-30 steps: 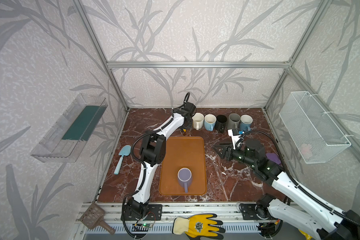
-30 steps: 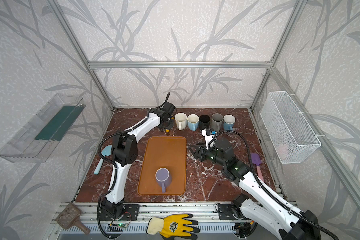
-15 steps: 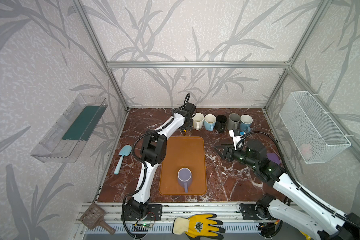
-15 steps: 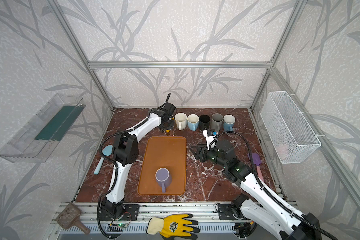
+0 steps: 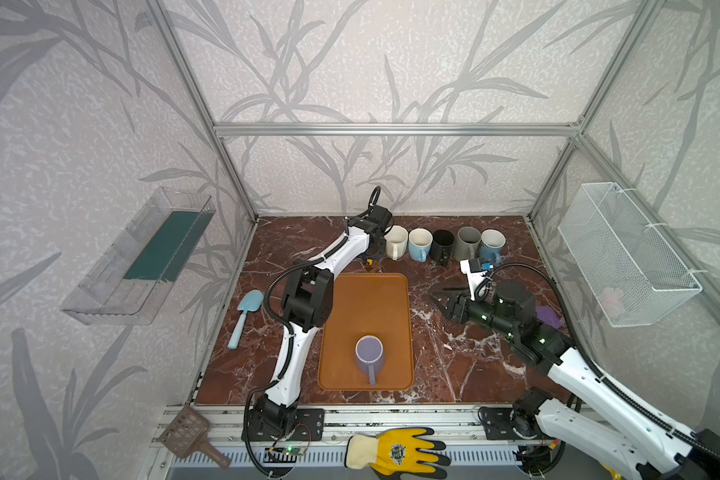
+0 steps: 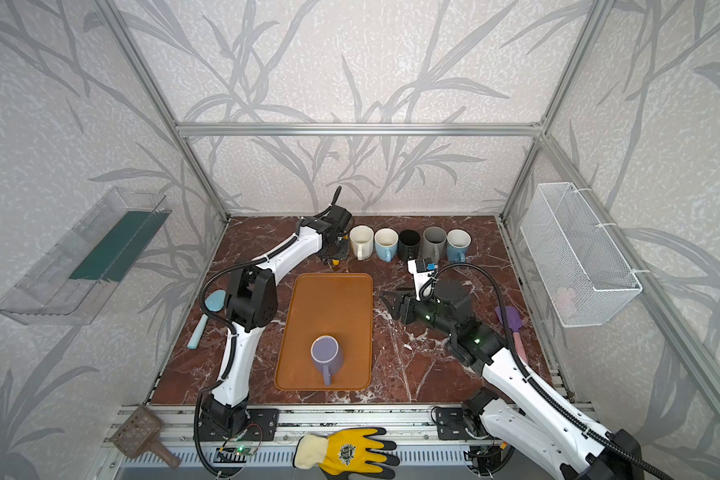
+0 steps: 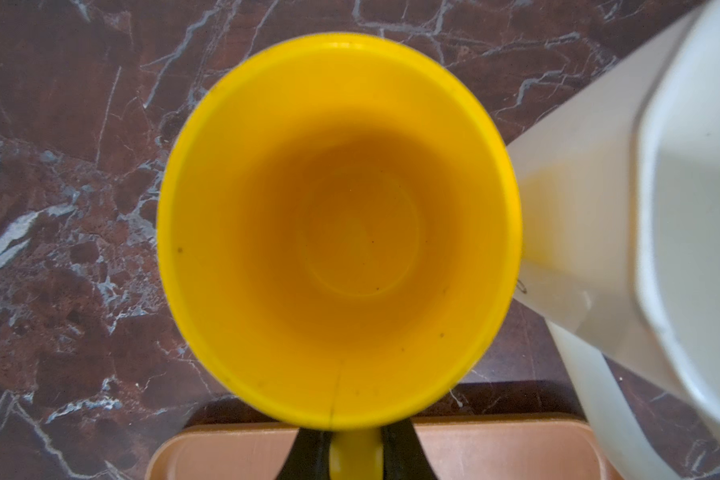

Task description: Turn the mug right side up

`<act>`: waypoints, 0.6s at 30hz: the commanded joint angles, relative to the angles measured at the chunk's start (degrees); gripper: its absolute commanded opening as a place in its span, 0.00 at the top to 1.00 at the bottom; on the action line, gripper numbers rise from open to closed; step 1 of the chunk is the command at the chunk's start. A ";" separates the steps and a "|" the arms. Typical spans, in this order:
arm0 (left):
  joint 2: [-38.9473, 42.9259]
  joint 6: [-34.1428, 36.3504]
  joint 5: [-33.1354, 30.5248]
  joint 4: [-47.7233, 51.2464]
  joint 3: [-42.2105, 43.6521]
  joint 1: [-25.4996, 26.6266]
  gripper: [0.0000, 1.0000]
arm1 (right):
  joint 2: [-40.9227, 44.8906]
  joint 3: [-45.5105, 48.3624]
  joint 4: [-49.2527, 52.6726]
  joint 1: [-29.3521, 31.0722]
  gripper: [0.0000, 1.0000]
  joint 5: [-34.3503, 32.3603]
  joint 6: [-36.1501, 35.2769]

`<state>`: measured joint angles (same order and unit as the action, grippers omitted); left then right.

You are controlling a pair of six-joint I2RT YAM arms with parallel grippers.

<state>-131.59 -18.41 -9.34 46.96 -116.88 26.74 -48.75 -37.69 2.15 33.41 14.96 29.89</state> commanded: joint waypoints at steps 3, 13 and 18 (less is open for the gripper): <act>-0.57 0.75 -1.46 -0.48 -2.69 0.34 1.00 | 1.12 0.14 1.14 -0.19 0.38 -0.72 -1.02; -0.48 0.73 -1.94 0.24 -2.90 0.37 0.93 | 1.72 0.34 1.49 -0.25 0.38 -0.97 -1.02; -0.36 0.75 -1.65 0.49 -3.02 0.36 0.86 | 2.30 0.33 1.98 -0.25 0.38 -1.23 -1.23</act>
<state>-131.79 -18.39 -9.39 47.13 -117.16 26.74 -47.62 -37.69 3.38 33.36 14.39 29.82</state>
